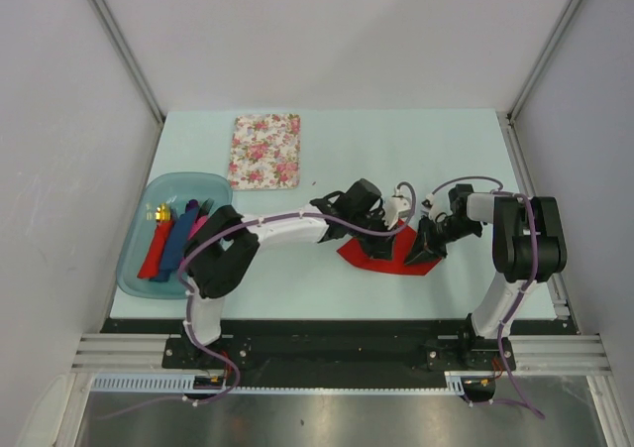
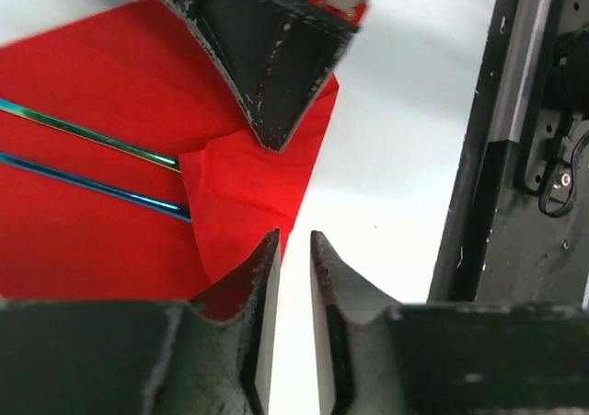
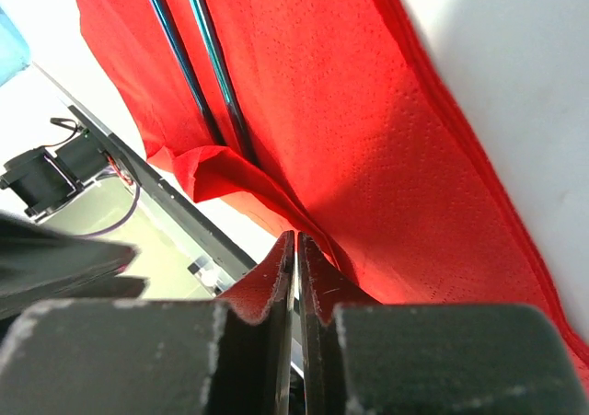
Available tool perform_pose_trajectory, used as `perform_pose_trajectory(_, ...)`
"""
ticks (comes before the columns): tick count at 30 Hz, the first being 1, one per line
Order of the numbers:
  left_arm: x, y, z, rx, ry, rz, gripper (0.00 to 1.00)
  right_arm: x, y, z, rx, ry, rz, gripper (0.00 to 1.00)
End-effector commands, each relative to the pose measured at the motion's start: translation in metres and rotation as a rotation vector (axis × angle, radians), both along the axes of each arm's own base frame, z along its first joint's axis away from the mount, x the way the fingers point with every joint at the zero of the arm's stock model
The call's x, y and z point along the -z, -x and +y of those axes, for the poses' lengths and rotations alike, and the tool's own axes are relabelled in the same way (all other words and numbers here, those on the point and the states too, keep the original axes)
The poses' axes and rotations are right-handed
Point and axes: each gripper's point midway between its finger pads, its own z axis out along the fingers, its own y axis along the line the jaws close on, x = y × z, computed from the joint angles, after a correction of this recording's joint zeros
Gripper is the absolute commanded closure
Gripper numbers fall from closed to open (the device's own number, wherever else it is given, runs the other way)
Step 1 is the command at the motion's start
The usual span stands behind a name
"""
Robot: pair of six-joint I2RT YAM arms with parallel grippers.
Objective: Place the utensils on the paper napkin and roll it up
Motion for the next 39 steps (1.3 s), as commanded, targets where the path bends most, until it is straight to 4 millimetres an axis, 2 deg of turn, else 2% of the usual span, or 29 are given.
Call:
perform_pose_trajectory(1,0.010,-0.012,-0.008,-0.081,0.015,0.149,0.78,-0.012,-0.012,0.001,-0.013,-0.002,-0.082,0.92)
perform_pose_trajectory(5,0.027,-0.023,0.001,-0.142,-0.009,0.221,0.81,-0.016,-0.015,0.007,-0.043,0.003,-0.120,0.92)
perform_pose_trajectory(8,0.041,-0.023,0.005,-0.159,-0.038,0.255,0.82,-0.021,-0.019,0.009,-0.051,-0.001,-0.148,0.92)
perform_pose_trajectory(13,0.052,-0.022,0.005,-0.165,-0.058,0.292,0.82,-0.028,-0.021,0.020,-0.074,-0.016,-0.182,0.92)
perform_pose_trajectory(18,0.059,-0.027,0.010,-0.197,-0.088,0.305,0.82,-0.019,-0.021,0.017,-0.076,0.028,-0.177,0.92)
perform_pose_trajectory(22,0.053,-0.031,0.014,-0.214,-0.089,0.301,0.81,-0.009,-0.020,0.013,-0.067,0.057,-0.155,0.93)
perform_pose_trajectory(24,0.047,-0.030,0.017,-0.210,-0.085,0.293,0.75,-0.006,-0.021,0.012,-0.063,0.069,-0.158,0.94)
perform_pose_trajectory(25,0.032,-0.032,0.017,-0.208,-0.059,0.263,0.73,-0.004,-0.021,0.012,-0.063,0.071,-0.152,0.94)
perform_pose_trajectory(26,0.025,-0.035,0.019,-0.214,-0.039,0.243,0.68,-0.004,-0.021,0.012,-0.063,0.074,-0.151,0.94)
perform_pose_trajectory(27,0.025,-0.031,0.027,-0.223,-0.042,0.245,0.65,-0.003,-0.021,0.011,-0.063,0.076,-0.150,0.94)
perform_pose_trajectory(28,0.010,-0.032,0.031,-0.236,-0.015,0.233,0.58,-0.002,-0.022,0.010,-0.061,0.080,-0.151,0.94)
perform_pose_trajectory(29,0.005,-0.036,0.038,-0.260,-0.004,0.231,0.55,-0.001,-0.021,0.010,-0.061,0.082,-0.145,0.94)
perform_pose_trajectory(30,0.011,-0.032,0.049,-0.284,-0.019,0.262,0.53,-0.001,-0.021,0.011,-0.063,0.082,-0.147,0.94)
perform_pose_trajectory(31,0.004,-0.032,0.057,-0.301,-0.008,0.266,0.50,0.000,-0.021,0.010,-0.060,0.084,-0.143,0.94)
perform_pose_trajectory(32,0.011,-0.033,0.071,-0.337,-0.022,0.294,0.47,0.000,-0.021,0.010,-0.062,0.084,-0.140,0.94)
perform_pose_trajectory(34,0.009,-0.040,0.087,-0.399,-0.014,0.319,0.41,0.001,-0.021,0.010,-0.059,0.087,-0.141,0.94)
perform_pose_trajectory(35,0.017,-0.037,0.097,-0.421,-0.031,0.337,0.39,0.001,-0.021,0.011,-0.061,0.085,-0.141,0.94)
perform_pose_trajectory(36,0.018,-0.038,0.102,-0.445,-0.033,0.344,0.36,0.001,-0.021,0.010,-0.061,0.090,-0.140,0.94)
perform_pose_trajectory(39,0.026,-0.043,0.119,-0.499,-0.053,0.359,0.33,0.001,-0.021,0.010,-0.062,0.093,-0.140,0.94)
